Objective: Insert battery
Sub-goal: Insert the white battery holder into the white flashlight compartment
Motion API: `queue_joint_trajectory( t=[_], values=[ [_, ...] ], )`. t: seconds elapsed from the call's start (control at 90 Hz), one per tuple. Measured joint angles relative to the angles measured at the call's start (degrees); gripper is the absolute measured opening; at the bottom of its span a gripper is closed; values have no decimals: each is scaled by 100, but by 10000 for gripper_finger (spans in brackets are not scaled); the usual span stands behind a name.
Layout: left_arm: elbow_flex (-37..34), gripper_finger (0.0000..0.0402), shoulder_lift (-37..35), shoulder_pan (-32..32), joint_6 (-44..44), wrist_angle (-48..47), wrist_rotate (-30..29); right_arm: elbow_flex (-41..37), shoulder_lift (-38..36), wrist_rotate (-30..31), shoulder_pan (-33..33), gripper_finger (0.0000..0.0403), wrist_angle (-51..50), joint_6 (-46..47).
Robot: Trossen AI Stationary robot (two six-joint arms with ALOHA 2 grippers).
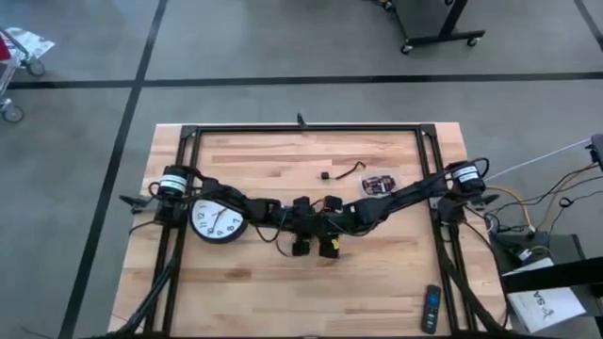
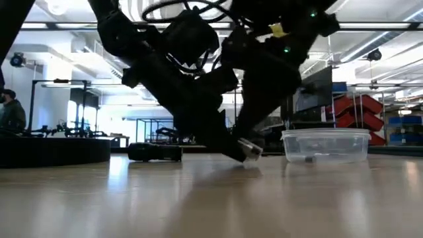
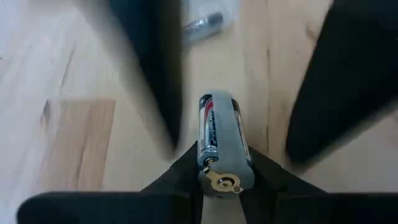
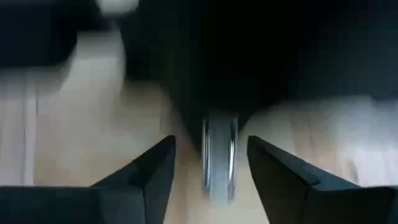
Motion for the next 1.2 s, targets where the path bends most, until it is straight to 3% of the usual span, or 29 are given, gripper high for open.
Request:
queue_joint_trajectory(
  t=[0.633,0.922,1.2],
  values=[
    [-108,59,-107,-64,158,-137,24,-121,-2,-21,68,171,-373,-407],
    [-181,58,-192,-161,199,-187,10,-522,56,-88,103,155,549,-427],
    [-628,58,-800,-164,157,-566,-165,-502,46,-65,205,140,674,-605]
  ],
)
